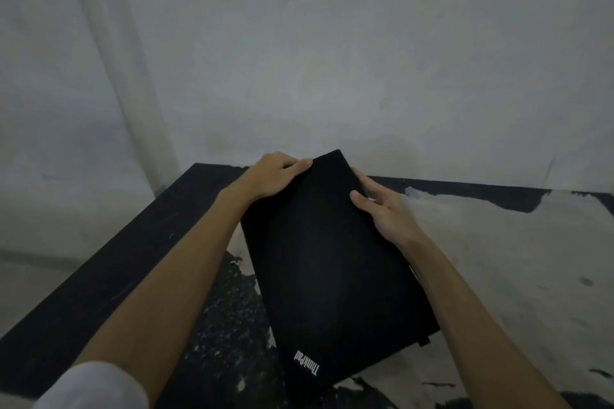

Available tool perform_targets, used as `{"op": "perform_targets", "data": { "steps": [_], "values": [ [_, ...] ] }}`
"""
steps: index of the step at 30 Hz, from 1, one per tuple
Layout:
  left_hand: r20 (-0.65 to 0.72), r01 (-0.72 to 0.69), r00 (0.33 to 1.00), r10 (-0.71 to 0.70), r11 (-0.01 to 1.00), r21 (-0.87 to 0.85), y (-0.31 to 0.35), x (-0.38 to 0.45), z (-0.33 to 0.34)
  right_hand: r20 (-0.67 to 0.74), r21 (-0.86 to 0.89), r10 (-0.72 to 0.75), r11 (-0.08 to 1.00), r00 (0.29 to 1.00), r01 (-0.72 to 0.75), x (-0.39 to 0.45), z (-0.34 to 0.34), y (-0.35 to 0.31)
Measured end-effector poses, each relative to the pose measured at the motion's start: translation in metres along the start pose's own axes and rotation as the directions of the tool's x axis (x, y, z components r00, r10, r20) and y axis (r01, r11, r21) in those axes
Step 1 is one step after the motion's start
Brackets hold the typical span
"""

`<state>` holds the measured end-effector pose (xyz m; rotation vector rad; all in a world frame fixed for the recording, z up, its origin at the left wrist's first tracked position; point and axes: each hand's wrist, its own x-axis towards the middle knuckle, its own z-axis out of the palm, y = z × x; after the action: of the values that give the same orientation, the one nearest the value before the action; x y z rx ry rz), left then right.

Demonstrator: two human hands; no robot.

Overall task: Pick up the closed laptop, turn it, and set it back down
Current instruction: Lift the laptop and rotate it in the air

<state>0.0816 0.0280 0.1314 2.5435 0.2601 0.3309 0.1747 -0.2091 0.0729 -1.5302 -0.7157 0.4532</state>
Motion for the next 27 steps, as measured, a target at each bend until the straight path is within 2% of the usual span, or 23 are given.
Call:
{"op": "perform_targets", "data": {
  "steps": [6,13,17,21,24,27],
  "values": [
    [0.124,0.079,0.990,-0.068,0.994,-0.081,0.008,0.001,-0.004,0.061,-0.013,-0.018,1.000,0.998,0.019,0.004,0.001,-0.008],
    [0.022,0.110,0.994,-0.110,0.919,-0.379,0.000,-0.015,0.000,0.169,-0.109,-0.032,0.993,0.985,0.051,0.008,0.002,-0.031],
    [-0.023,0.119,0.989,-0.146,0.879,-0.462,-0.001,-0.021,-0.007,0.240,-0.155,0.005,0.987,0.971,0.034,0.007,0.005,-0.059],
    [-0.111,0.122,0.971,-0.212,0.837,-0.534,-0.005,-0.029,-0.015,0.241,-0.290,0.007,0.955,0.970,0.065,0.003,-0.001,-0.089],
    [-0.201,0.125,0.928,-0.314,0.770,-0.626,-0.009,-0.037,-0.019,0.191,-0.496,-0.057,0.856,0.980,0.146,0.000,-0.009,-0.104],
    [-0.286,0.082,0.878,-0.384,0.709,-0.700,-0.011,-0.044,-0.021,0.117,-0.729,-0.154,0.658,0.981,0.190,0.001,-0.017,-0.114]
  ]
}}
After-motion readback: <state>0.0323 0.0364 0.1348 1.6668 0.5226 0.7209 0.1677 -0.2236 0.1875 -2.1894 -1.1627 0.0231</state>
